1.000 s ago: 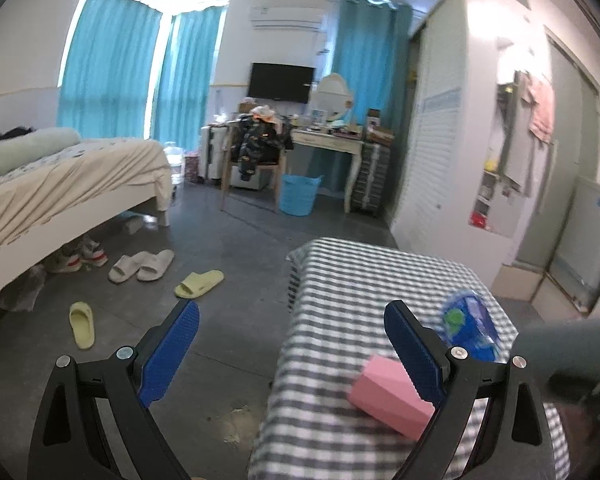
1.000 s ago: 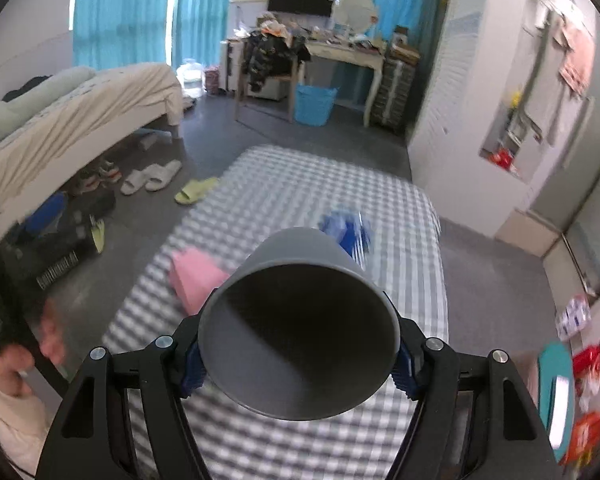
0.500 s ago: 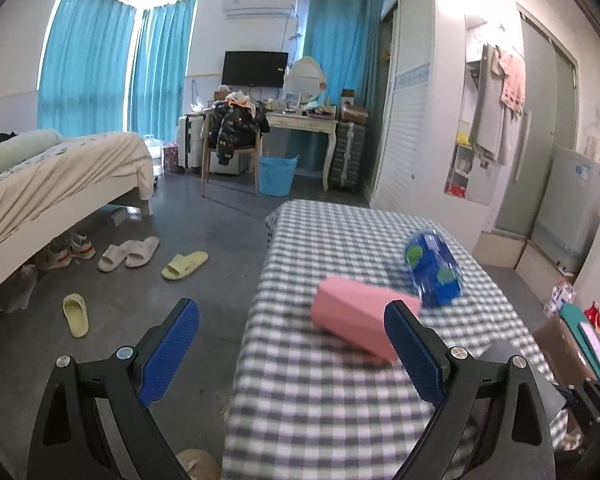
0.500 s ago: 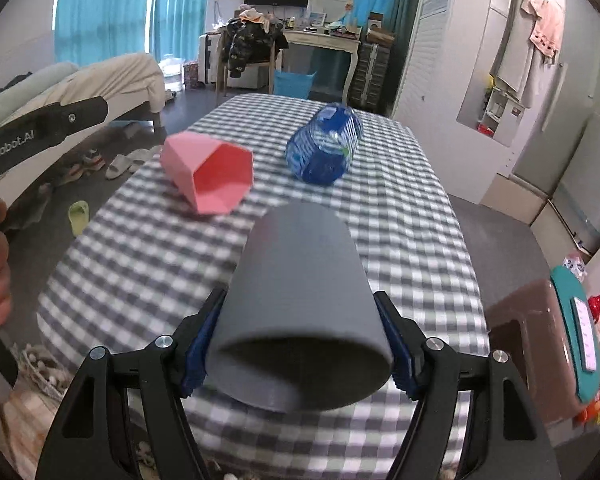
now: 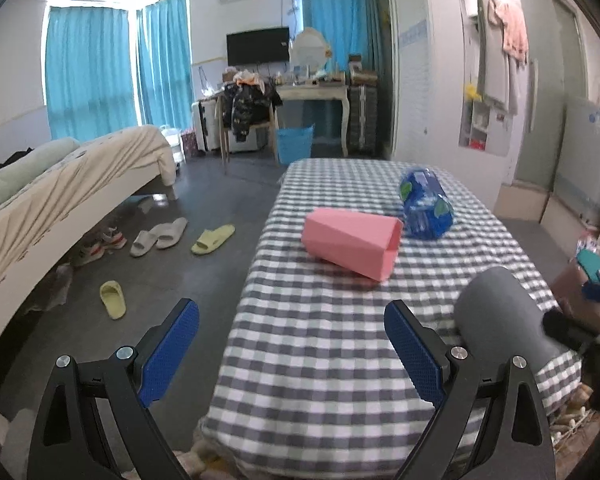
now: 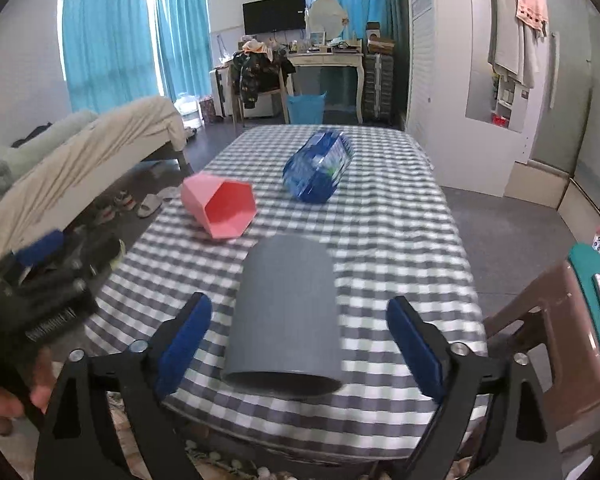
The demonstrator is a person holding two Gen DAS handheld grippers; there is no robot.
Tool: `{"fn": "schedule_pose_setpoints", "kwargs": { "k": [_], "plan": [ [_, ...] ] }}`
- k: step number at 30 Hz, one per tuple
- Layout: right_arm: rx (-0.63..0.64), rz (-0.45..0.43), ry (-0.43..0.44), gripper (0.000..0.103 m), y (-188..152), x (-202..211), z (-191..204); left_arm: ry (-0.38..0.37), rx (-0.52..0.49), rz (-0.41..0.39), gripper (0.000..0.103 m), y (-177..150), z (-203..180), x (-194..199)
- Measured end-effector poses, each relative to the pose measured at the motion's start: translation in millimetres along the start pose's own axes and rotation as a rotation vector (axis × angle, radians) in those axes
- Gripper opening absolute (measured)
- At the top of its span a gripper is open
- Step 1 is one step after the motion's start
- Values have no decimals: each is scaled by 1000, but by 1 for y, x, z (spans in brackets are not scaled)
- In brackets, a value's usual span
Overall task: Flip cup upside down
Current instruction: 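Lift the grey cup with the right tool and carry it toward the left tool, then grasp the grey cup with the left tool while the right tool releases it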
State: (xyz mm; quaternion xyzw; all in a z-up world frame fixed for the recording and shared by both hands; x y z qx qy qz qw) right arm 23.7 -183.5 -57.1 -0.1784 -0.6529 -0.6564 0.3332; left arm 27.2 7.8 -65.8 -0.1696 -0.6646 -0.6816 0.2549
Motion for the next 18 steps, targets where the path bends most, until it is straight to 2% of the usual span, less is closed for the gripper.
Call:
{"fn": "schedule_pose_setpoints", "kwargs": {
  "k": [3,6,10,13,18],
  "plan": [
    [48,14,-46,96,12,17,-17,-33,-15,17,96,6,-22,12],
    [61,-17,-69,96,22,36,-37,-83,-52,23,96,15,-51,23],
    [85,-43,-112,98,18,44,-63,-127,-120,28,96,21,-100,34],
    [69,-73,-123,98,10,47,-80,-138,-142,82,96,20,-122,25],
    [26,-73,-110,98,1,42,-100,-139,-158,196,96,13,-145,-2]
  ]
}}
Point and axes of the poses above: each gripper's, at about its wrist camera, not at the fingertips, and x roughly against the way its jaws point, z to its left, y to its top, the point moved 8 cm from there along -x, roughly the way its jaws point, and after that the axes turned 2 degrees about y, right-handed, at the moved point
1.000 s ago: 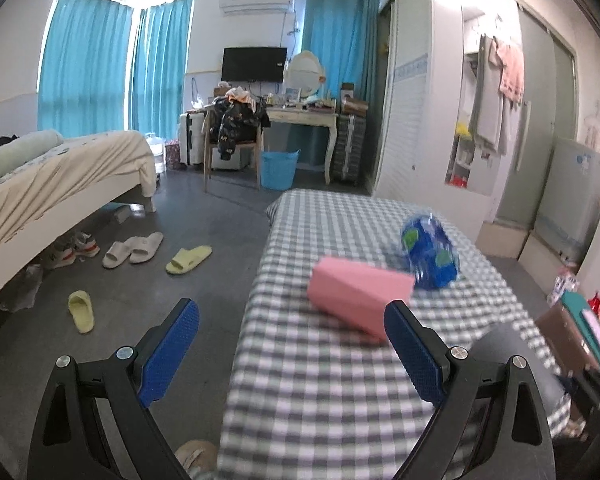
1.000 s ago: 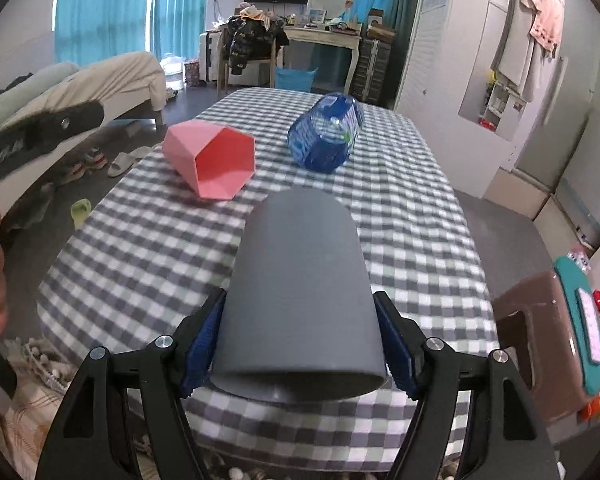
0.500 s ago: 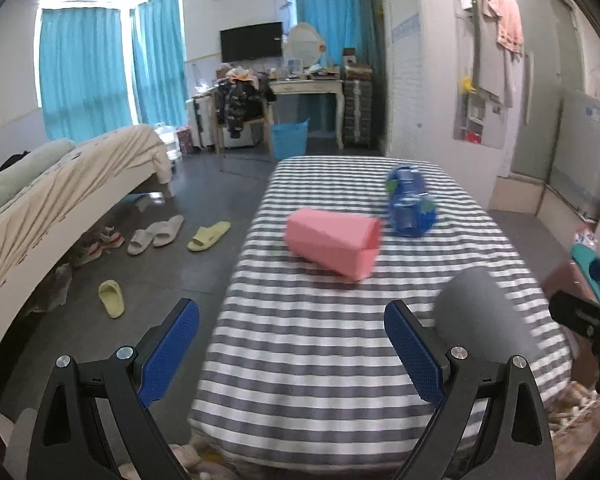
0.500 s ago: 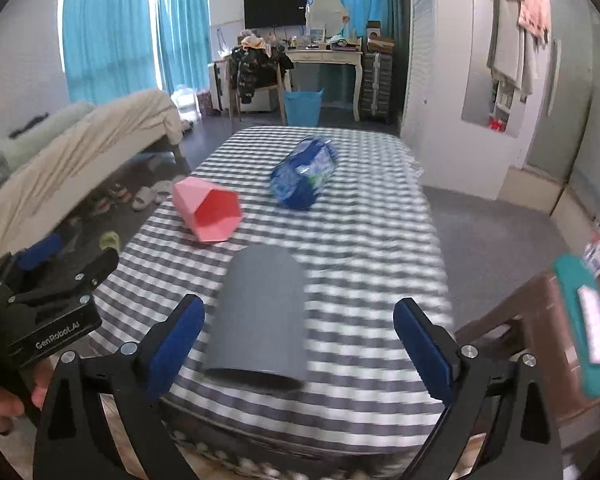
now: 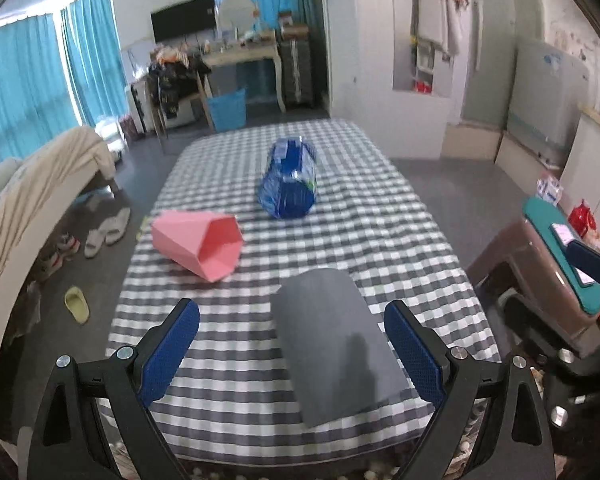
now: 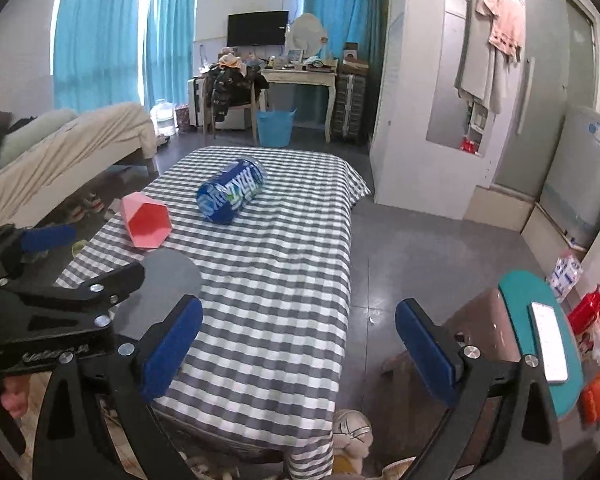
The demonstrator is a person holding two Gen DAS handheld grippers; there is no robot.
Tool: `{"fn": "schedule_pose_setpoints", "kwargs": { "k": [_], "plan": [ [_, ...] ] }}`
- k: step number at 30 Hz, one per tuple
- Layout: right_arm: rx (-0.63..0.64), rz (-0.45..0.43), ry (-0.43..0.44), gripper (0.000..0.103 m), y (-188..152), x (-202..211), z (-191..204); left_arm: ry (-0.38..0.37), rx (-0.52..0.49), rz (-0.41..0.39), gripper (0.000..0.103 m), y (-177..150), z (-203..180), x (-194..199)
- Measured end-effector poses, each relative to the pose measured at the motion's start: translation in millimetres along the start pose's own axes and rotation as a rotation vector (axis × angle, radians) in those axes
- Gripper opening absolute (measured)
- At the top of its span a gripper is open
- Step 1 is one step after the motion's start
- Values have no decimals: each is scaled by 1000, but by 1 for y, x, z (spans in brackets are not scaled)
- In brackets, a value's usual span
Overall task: Flip cup upside down
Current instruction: 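Grasp the grey cup with the left tool while the right tool releases it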
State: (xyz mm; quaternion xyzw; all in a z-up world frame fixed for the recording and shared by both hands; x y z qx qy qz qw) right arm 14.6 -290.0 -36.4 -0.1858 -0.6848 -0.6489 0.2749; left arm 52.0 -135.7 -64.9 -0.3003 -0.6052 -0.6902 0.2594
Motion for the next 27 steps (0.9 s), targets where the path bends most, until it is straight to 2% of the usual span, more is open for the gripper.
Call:
{"fn": "schedule_pose_setpoints", "kwargs": {
  "k": [6,10,14,19,21,24,27],
  "plan": [
    [-63,-8,5,98,-3,-8,-15,-36,20,106,95,0,-6,-30],
    [-67,5,-18,98,-6,-19,-21,-129,39,190,95,-3,-13,-46],
    [-53,16,-10,98,-9,-28,-18,-128,-1,249,95,-13,-21,-58],
    [-60,29,-4,98,-11,-35,-19,-129,-17,265,93,-18,-22,-62],
    [-65,31,-4,98,-12,-37,-20,-124,-8,273,78,-18,-18,-62],
    [-70,26,-14,98,-13,-38,-21,-161,19,292,78,-16,-16,-63],
    [-80,13,-12,98,-12,-37,-22,-164,21,268,78,-11,-14,-58]
  ]
}}
Point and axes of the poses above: each gripper's, at about its wrist camera, not at the fingertips, and x roughly against the way its jaws point, z to its left, y to its top, the point moved 8 cm from there along -x, roughly the way its jaws point, and after that the axes turned 2 degrees about y, right-handed, at the moved point
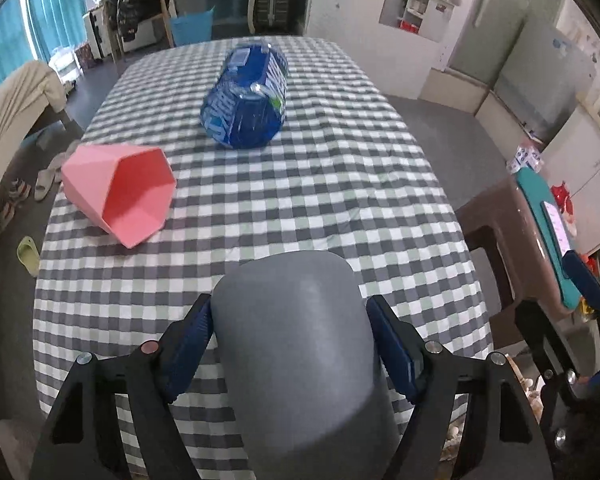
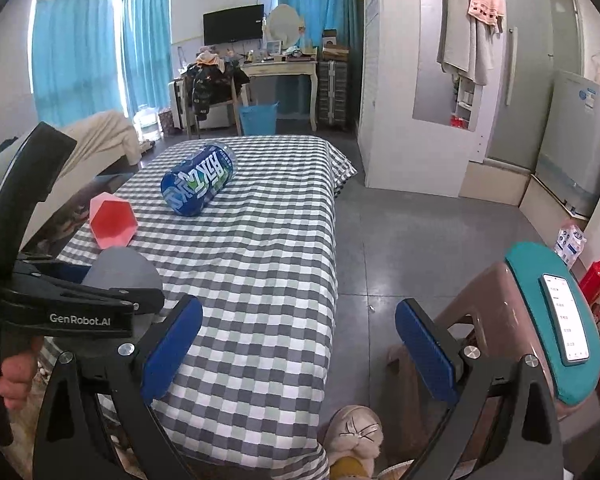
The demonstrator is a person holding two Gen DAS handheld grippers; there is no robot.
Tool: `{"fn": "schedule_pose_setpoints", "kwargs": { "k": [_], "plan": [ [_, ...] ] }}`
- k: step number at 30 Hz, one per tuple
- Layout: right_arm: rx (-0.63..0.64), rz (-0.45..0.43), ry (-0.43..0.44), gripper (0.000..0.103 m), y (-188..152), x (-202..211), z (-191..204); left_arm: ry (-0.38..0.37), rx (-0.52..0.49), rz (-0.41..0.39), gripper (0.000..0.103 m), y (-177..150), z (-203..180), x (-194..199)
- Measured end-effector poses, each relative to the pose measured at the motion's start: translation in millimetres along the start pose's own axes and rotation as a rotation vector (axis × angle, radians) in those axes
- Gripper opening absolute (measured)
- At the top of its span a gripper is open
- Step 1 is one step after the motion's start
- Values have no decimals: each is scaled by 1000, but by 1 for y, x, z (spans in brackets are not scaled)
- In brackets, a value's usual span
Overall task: Flip cup upside down
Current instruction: 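Grasp the grey cup with the left tool while the right tool releases it, then rotate the grey cup upright with the left tool and set it on the table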
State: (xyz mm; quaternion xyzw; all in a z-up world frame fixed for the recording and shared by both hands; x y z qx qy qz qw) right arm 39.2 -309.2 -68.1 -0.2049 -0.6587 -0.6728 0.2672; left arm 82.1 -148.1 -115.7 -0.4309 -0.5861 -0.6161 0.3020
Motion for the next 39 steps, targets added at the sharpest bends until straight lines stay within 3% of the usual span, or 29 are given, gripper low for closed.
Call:
{"fn": "schedule_pose_setpoints", "kwargs": {
  "k": [10,25,34,37,39],
  "plan": [
    [-5,-9,-5,98,0,-4,2,37,-14,-240,76,29,3,48],
    [-6,0,-4,98,0,-8,3,117,-88,-276,76,58,-7,18],
    [-19,1,-10,98,0,-11,-2,85,-100,-283,73,63,-12,3],
    [-24,-4,-8,98,0,-12,-3,60,-111,-312,75,60,-12,8],
    [-28,-18,-7,98,1,-10,-4,71,-111,-341,83,59,-9,14]
  ]
}}
Point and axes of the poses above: each gripper's, at about its wrist camera, not at the fingertips, and x roughly against the way its jaws point, z to its left, y to its top, the point moved 8 cm from there along -x, roughly the way its jaws point, and after that the axes turned 2 degrees about y, right-handed, at the moved point
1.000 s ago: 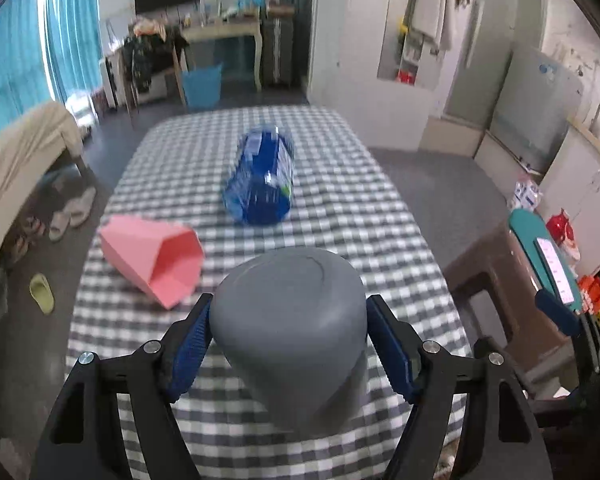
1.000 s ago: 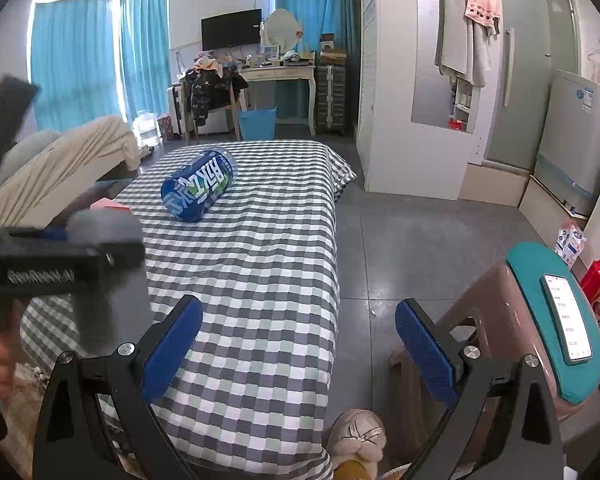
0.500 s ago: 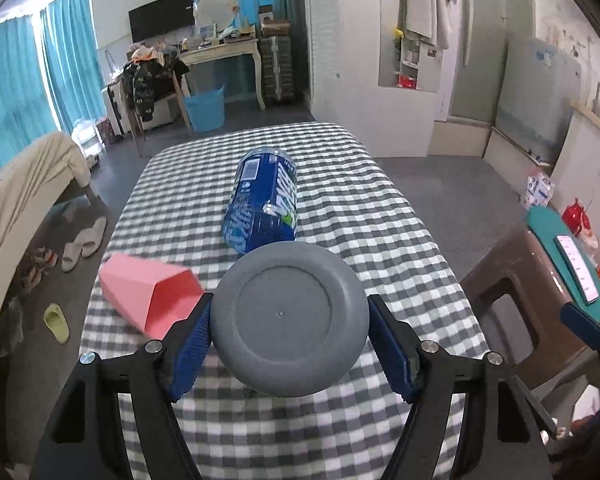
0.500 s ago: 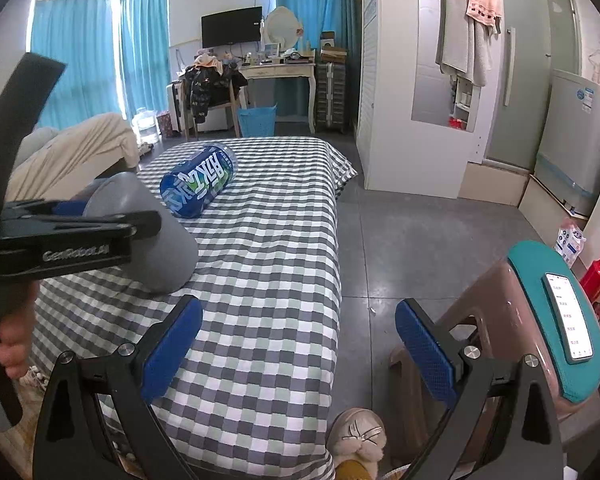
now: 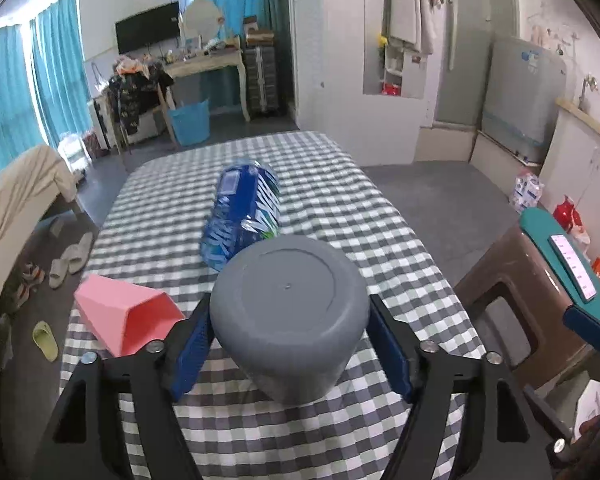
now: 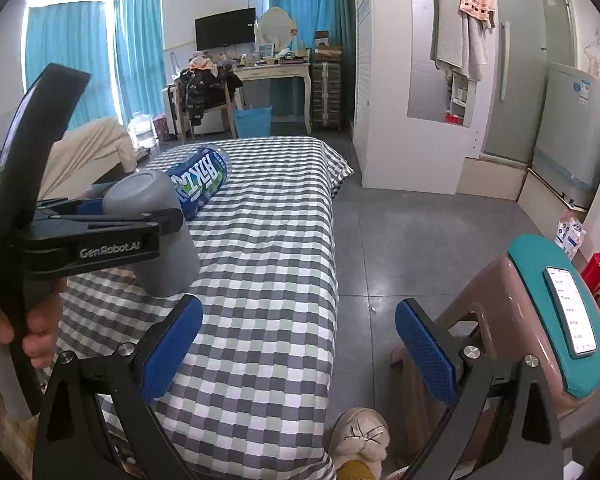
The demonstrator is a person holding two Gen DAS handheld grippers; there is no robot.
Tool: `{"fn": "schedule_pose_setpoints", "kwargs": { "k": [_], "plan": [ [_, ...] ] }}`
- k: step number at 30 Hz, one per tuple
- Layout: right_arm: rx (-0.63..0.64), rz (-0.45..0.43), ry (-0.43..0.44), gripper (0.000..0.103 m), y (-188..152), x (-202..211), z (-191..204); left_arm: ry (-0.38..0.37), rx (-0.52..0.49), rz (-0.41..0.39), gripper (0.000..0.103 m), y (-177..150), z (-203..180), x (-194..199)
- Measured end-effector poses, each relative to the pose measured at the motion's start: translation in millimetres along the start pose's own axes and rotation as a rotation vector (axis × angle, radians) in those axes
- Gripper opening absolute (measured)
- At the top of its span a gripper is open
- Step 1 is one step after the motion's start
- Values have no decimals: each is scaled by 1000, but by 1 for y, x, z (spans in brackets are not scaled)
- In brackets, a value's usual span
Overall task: Flip cup upside down
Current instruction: 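Rotate the grey cup upright with the left tool and set it on the table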
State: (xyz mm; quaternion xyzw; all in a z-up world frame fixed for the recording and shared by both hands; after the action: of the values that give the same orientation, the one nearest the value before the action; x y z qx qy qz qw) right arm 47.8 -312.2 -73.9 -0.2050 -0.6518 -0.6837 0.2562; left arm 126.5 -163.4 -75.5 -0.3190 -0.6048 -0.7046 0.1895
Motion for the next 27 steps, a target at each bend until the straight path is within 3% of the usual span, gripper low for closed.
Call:
{"fn": "schedule_pose_setpoints", "kwargs": {
  "k": [8,11,15,20,27],
  "plan": [
    [-30,-117,25,98,11,17,5,-33,-1,-175,84,26,0,50],
    [-9,-134,23,98,13,17,14,-62,31,-262,84,39,4,80],
    [9,-140,37,98,13,14,25,-46,60,-368,84,47,21,116],
    [24,-160,45,98,14,15,34,12,102,-454,84,31,45,136],
    [52,-173,57,98,16,10,49,51,106,-457,84,-13,62,127]
  ]
}}
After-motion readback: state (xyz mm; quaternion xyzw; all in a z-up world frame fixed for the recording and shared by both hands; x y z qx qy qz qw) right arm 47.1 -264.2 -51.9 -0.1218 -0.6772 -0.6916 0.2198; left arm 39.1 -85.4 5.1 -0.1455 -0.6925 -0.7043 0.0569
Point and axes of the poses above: each gripper's, at about its wrist camera, not at the fingertips, and x roughly against the way its jaws point, z to its left, y to its top, the point moved 8 cm from there along -x, roughly the way its jaws point, and after that the axes turned 2 degrees about y, right-handed, at the moved point
